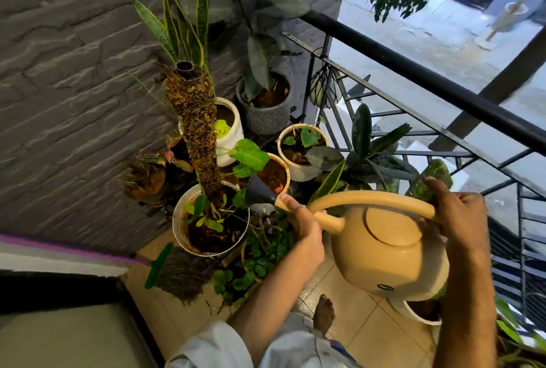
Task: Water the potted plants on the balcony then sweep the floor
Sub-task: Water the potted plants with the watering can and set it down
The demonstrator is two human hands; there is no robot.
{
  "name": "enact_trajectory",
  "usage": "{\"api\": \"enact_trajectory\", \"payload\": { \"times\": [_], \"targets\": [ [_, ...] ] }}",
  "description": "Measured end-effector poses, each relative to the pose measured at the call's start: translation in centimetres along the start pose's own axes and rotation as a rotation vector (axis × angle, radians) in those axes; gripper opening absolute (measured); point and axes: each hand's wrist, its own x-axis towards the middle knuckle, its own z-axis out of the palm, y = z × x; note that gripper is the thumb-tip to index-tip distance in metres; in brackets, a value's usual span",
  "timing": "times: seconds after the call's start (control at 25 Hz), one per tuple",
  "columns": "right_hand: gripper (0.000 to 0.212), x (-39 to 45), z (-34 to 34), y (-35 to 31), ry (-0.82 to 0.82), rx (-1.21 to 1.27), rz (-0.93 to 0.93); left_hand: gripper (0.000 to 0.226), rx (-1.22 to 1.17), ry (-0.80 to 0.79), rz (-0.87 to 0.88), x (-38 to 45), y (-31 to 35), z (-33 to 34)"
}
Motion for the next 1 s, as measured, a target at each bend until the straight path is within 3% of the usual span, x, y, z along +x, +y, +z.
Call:
{"api": "enact_trajectory", "payload": {
  "times": [0.16, 0.2, 0.24, 0.4, 0.48, 0.6, 0.8, 1.0],
  "targets": [
    [0.056, -0.9, -0.3, -0.2, 0.051, 0.104, 0.018, 0.163, 0.036, 0.045, 0.046, 0.8, -0.5, -0.7],
    [0.055, -1.2, -0.3, -0.3, 0.06, 0.116, 0.006, 0.166, 0.074, 0.05, 0.059, 1.4, -0.8, -0.8],
    [0.052, -1.4, -0.2, -0.3, 0.073, 0.111, -0.011, 0.159, 0.105, 0.024, 0.056, 1.7, -0.8, -0.9],
    [0.057, -1.8, -0.9, -0.1, 0.135, 0.067, -0.046, 0.091, 0.119, -0.057, -0.007, 0.8, 0.2, -0.2],
    [0.055, -1.8, -1.7, -0.4, 0.171, 0.086, -0.03, 0.081, 0.159, -0.104, 0.002, 0.2, 0.2, 0.6],
    [0.05, -1.8, -3.2, -1.2, 0.217, 0.152, -0.025, 0.094, 0.283, -0.188, -0.001, -0.5, 0.0, 1.7],
    [0.048, -1.8, -6.0, -1.9, 0.305, 0.215, -0.036, 0.089, 0.405, -0.288, 0.025, -1.9, -0.4, 5.2],
    [0.043, -0.3, -8.4, -1.4, 0.356, 0.244, -0.014, 0.127, 0.438, -0.317, 0.044, -2.3, -2.5, 8.2]
  ]
}}
